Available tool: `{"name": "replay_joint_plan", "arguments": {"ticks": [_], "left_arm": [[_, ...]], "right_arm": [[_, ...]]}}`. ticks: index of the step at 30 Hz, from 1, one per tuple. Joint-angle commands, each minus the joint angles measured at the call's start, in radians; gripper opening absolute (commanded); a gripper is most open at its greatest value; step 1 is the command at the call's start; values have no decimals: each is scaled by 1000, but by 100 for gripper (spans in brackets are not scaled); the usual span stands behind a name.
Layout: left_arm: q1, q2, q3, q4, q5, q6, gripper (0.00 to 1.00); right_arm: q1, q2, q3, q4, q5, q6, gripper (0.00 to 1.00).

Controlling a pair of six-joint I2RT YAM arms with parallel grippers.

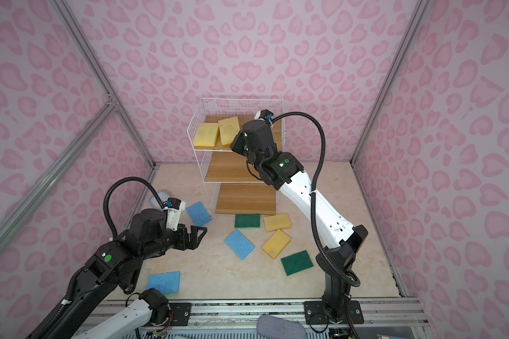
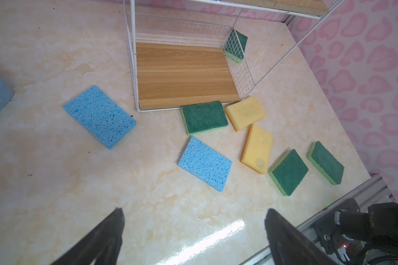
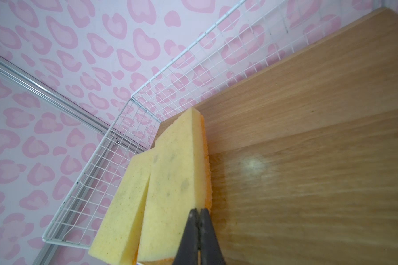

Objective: Arrange cleaning sponges on a shelf
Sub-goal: Place the cleaning sponge at the shelf.

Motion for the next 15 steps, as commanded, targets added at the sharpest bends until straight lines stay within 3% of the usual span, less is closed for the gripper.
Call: {"name": "replay_joint_plan", "arguments": {"ticks": [1,15], "left_arm": [[2,-1,-2,-1,-4,2,97],[2,-8,-6,-3,1,-4,97]], "right_arm": [[4,-8,-4,15,37,-2,0],[-1,-50,-45,4,71,1,0]]}}
